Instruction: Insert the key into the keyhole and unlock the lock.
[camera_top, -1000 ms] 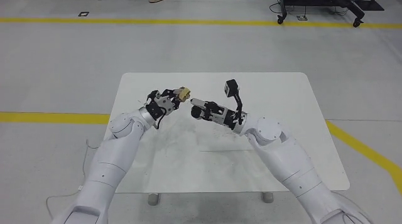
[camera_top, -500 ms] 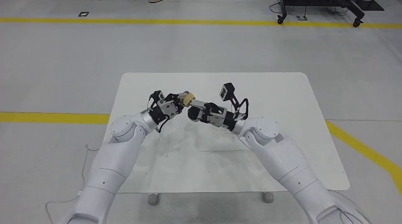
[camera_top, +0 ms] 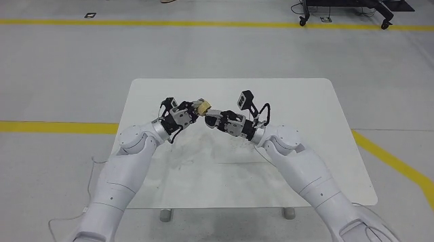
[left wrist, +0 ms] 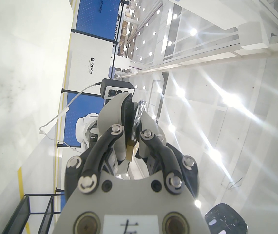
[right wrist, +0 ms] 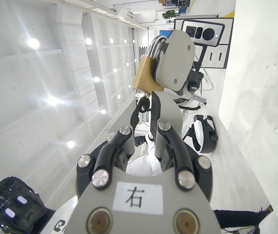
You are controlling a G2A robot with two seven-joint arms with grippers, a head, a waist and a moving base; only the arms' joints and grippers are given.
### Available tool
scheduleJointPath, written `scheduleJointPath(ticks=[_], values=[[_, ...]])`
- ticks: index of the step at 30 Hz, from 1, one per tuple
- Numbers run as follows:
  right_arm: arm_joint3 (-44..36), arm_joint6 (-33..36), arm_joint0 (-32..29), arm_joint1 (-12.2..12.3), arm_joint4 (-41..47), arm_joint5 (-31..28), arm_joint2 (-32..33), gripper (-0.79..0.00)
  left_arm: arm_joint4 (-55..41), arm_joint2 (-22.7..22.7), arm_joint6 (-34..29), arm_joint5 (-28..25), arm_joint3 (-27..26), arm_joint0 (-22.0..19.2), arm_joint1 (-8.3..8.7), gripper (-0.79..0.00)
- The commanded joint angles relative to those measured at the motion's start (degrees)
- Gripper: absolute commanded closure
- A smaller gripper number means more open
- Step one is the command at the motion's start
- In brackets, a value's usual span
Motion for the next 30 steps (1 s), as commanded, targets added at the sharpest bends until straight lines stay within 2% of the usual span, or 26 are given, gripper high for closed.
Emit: scheduleJointPath(ticks=[1,3,15,23,30], values=[[0.12,-0.15,0.02,-0.08,0.19,-0.25,0.10,-0.086,0.35,0.07,0.02,-0.04,-0.02,-0.05,0.04,0.000],[0.30,-0.32,0.05,-0.14,0.30,-0.40,0.20,0.000,0.43,0.10,-0.03,-0.21,-0.06,-0.07,0.05,0.000],[1.48,-1.06,0.18,-0.74,3.33,-0.10,0.65,0.000,4.29,0.80,-0.46,-3.46,-0.66,-0.28,0.28,0.000],[3.37,0.97,-0.86,-1.97,16.58,0.64,1.65,0.000,9.10,0.54,2.46,-10.54,-3.12,1.11,0.56,0.000],[5.55,4.66,-0.89,-2.77,24.37,2.93,2.28,0.000,13.01,0.30,7.17,-14.47,-5.07,2.54,0.71,0.000]])
